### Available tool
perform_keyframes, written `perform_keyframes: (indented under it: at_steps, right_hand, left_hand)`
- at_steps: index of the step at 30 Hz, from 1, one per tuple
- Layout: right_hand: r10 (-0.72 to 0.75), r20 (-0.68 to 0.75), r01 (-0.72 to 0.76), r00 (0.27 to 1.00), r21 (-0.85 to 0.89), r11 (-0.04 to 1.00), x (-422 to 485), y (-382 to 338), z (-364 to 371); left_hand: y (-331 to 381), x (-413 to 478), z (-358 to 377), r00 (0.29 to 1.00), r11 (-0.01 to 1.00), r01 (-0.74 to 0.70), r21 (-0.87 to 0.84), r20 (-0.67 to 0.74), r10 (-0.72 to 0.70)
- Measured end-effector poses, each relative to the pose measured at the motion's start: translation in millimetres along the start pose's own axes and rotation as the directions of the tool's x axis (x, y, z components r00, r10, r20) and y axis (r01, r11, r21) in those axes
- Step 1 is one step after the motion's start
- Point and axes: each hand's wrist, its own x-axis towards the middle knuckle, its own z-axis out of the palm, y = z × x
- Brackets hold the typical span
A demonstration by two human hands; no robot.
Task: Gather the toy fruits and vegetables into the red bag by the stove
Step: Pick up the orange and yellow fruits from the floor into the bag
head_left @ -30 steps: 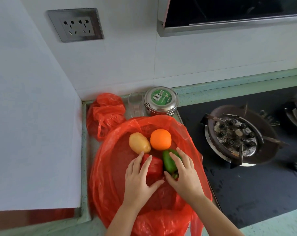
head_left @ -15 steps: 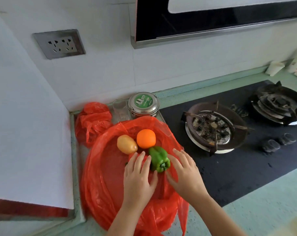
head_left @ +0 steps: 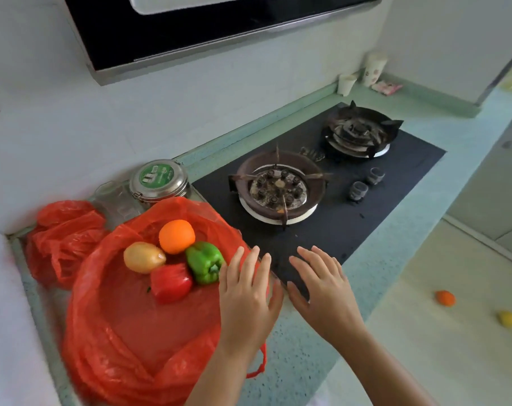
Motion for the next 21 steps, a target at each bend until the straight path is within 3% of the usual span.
perform_keyframes:
  at_steps: [9, 21]
  right_hand:
    - [0.233, -0.138, -0.237, 0.963, -0.014, 0.971, -44, 61, -42]
    - [0.411, -0.31, -0.439, 0.858, -0.025, 0.898, -112, 179, -113]
  left_hand:
    - [74, 12, 33, 0.977, 0.977, -0.172, -0.128, 0.102, 0.186]
    - [223, 17, 83, 0.9, 0.896, -0.374, -0.241, 0.139, 0.413]
